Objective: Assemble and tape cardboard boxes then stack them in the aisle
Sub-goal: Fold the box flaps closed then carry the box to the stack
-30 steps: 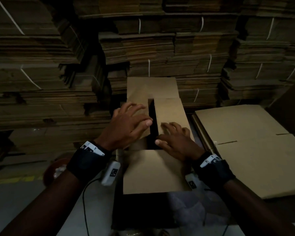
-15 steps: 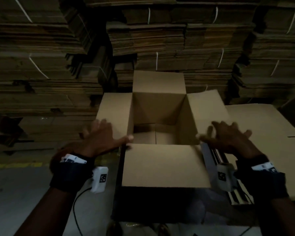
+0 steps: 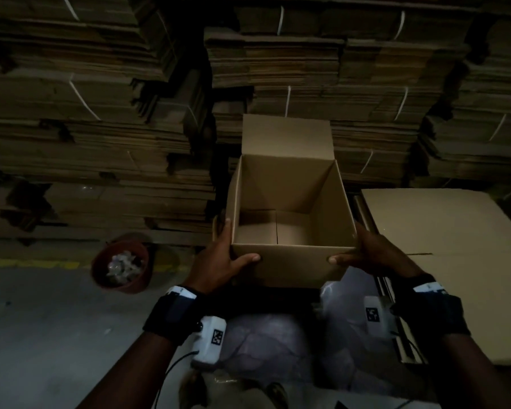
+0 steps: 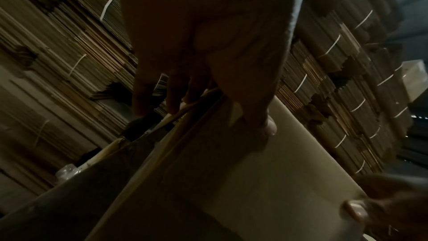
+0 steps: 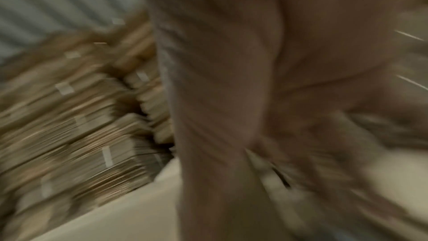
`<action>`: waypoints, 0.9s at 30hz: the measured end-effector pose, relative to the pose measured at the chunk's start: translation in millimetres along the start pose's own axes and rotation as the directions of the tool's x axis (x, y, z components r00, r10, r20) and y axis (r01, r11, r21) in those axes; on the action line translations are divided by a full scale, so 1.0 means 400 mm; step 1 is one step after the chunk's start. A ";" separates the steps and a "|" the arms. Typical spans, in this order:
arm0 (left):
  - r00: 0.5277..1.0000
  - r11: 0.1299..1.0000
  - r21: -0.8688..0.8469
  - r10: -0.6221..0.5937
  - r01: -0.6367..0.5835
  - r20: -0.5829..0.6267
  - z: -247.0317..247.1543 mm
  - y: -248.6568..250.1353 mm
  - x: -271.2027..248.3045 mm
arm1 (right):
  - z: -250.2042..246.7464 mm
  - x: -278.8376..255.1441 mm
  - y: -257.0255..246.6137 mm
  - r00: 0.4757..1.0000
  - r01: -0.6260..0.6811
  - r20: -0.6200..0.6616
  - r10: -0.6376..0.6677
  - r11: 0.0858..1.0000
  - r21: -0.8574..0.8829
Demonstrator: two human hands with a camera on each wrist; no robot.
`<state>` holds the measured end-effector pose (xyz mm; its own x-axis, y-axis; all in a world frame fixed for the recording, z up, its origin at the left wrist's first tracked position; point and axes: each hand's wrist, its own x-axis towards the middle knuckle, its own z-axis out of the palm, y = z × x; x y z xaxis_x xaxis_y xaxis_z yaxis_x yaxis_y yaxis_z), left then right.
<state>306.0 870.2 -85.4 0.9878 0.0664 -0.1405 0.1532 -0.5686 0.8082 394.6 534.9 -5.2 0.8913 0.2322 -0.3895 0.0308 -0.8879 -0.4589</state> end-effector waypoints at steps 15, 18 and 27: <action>0.964 0.991 0.000 -0.127 0.130 -0.234 0.053 -0.091 -0.136 | 0.228 0.056 -0.441 0.857 0.503 0.169 -0.486 0.862 -0.070; 0.931 0.961 -0.167 -0.257 0.219 -0.258 0.072 -0.135 -0.191 | 0.224 0.056 -0.409 0.855 0.511 0.136 -0.500 0.858 -0.061; 0.949 0.966 -0.256 -0.061 -0.021 -0.310 0.064 -0.069 -0.079 | 0.013 -0.084 -0.355 0.809 0.550 0.071 -0.584 0.793 0.263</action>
<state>269.9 863.0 -117.9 0.9361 0.3518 -0.0058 0.1338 -0.3406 0.9306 357.8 655.3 69.1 0.6708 0.7344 -0.1033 0.3954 -0.4719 -0.7880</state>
